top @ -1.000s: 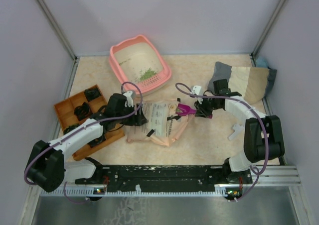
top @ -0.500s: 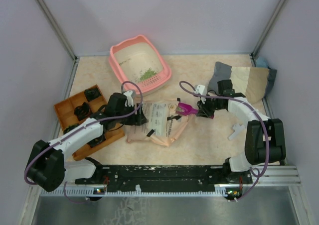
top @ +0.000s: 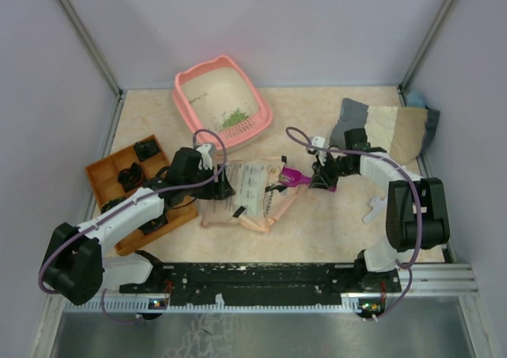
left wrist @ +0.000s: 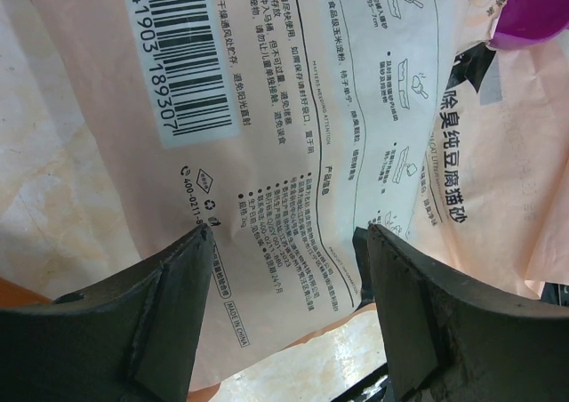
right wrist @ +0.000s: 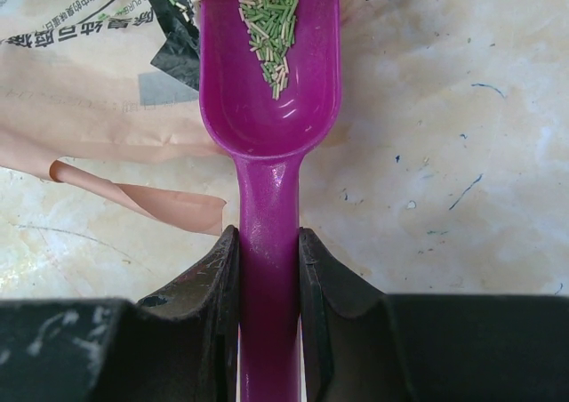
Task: Fill the litter box with clean litter
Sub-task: 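Scoop the cat litter from the cat litter bag.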
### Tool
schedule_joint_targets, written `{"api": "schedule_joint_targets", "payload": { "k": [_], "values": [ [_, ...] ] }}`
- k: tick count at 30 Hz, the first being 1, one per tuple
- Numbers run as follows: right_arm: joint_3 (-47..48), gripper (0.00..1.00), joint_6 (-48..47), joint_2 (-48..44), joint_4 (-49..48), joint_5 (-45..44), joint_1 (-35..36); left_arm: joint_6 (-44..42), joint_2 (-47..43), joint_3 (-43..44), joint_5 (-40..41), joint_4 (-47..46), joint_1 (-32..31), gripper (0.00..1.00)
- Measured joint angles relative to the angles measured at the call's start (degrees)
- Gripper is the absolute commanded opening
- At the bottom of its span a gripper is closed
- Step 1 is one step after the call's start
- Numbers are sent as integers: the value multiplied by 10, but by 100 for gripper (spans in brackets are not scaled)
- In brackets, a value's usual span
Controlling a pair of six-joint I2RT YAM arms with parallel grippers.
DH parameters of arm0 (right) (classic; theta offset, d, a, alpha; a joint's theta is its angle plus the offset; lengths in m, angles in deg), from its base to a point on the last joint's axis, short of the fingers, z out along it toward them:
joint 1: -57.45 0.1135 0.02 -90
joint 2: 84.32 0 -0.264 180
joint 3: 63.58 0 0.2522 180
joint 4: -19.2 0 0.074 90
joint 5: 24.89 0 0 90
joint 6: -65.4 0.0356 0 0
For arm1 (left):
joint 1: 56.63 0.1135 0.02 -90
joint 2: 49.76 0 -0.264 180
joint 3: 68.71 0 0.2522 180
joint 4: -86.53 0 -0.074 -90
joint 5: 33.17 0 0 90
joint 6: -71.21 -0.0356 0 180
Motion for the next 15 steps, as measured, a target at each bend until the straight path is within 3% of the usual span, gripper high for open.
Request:
{"api": "schedule_joint_targets", "payload": {
  "k": [15],
  "values": [
    [-9,0,49,0,-56,34,0,0,-1,0,-3,-2,0,74]
  ]
}}
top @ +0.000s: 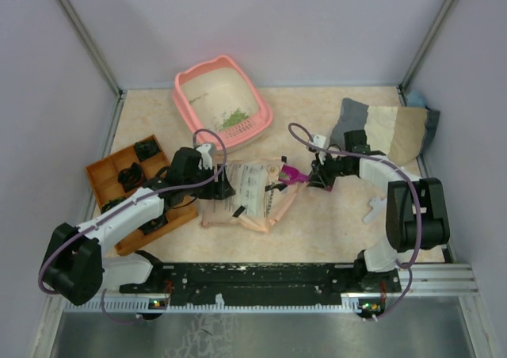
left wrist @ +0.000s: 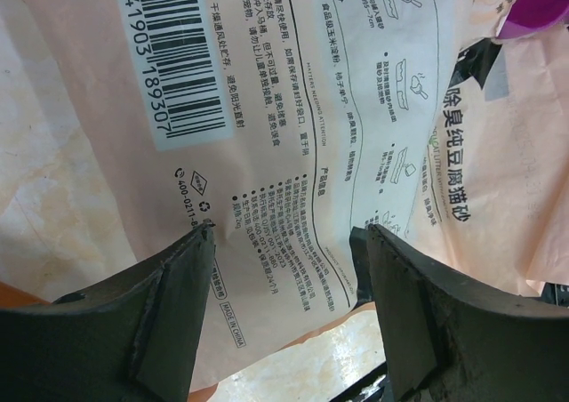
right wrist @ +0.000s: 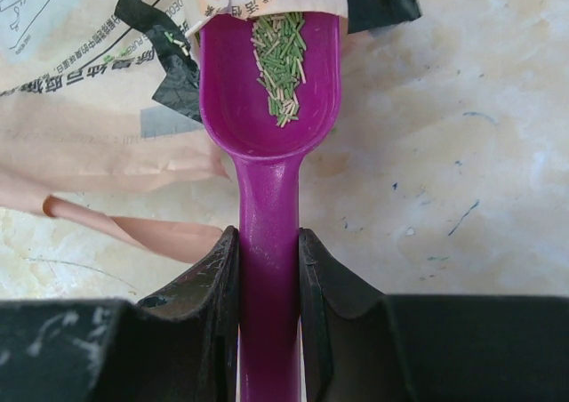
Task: Fill the litter box with clean litter
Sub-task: 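Scoop the cat litter from the cat litter bag.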
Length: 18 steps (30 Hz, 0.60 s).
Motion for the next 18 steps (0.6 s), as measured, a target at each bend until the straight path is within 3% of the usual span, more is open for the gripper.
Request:
{"api": "schedule_joint_targets", "payload": {
  "k": [18],
  "values": [
    [-58,0,69,-40,-46,-10,-9,-5,-2,0,-2,8,0,74]
  ]
}}
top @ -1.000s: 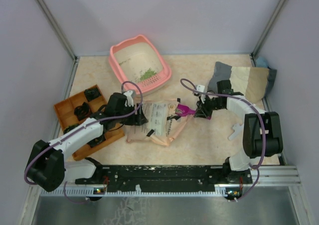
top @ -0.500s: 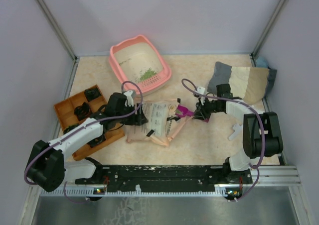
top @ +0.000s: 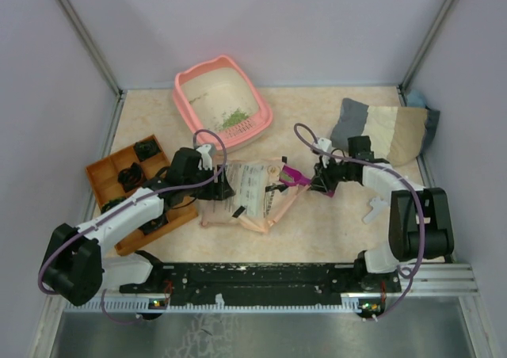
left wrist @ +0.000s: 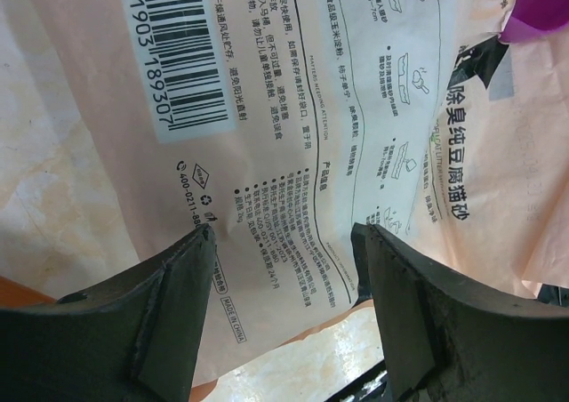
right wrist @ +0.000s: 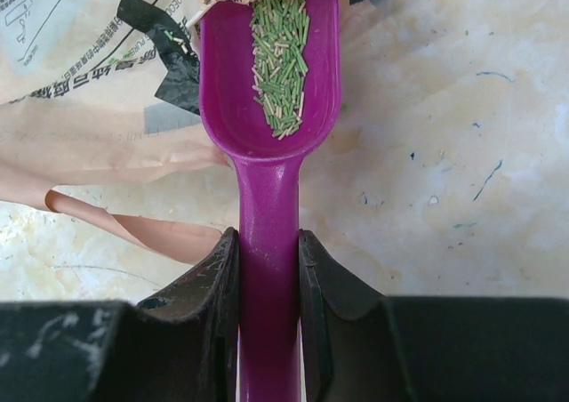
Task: Fill the litter box with clean litter
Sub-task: 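Scoop the cat litter from the cat litter bag.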
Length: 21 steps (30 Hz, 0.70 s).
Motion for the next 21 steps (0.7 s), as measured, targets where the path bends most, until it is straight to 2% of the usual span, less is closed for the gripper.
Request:
{"api": "schedule_joint_targets", "payload": {
  "k": [21],
  "values": [
    [-23,0,48,-43,12,-8,-78,-15,14,6,0,6,0,74]
  ]
}}
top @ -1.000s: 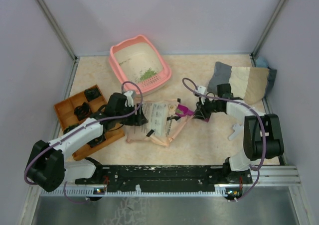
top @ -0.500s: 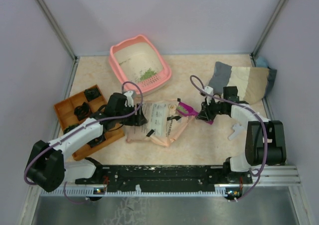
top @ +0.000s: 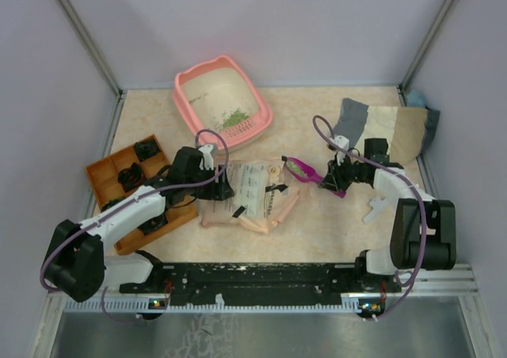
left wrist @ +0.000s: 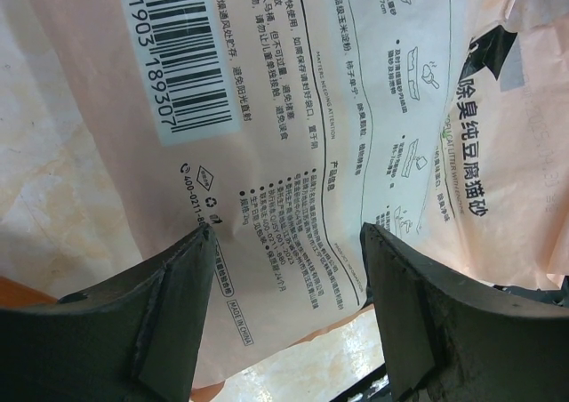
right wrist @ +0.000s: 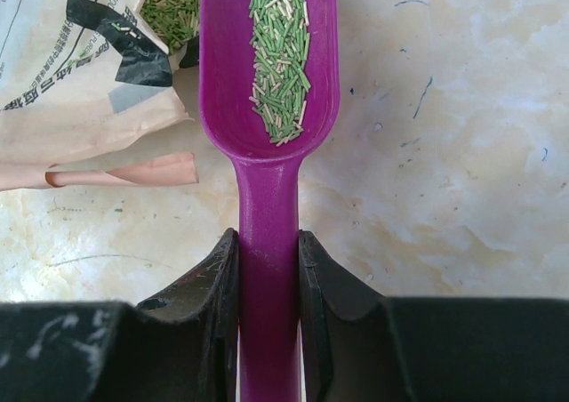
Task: Fill the litter box with clean litter
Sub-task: 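Scoop the cat litter from the cat litter bag, then pour the cat litter into the litter box.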
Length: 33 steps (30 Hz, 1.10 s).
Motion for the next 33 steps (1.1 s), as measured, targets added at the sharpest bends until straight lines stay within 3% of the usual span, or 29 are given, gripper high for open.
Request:
{"api": "schedule_joint_targets", "payload": {
  "k": [23,33],
  "values": [
    [38,0,36,-45,39,-70,-3,0,-7,11,5,17,0,76],
    [124,0,91,-38,48,-162,62,-24,-98,13,1,25,0,91]
  ]
}}
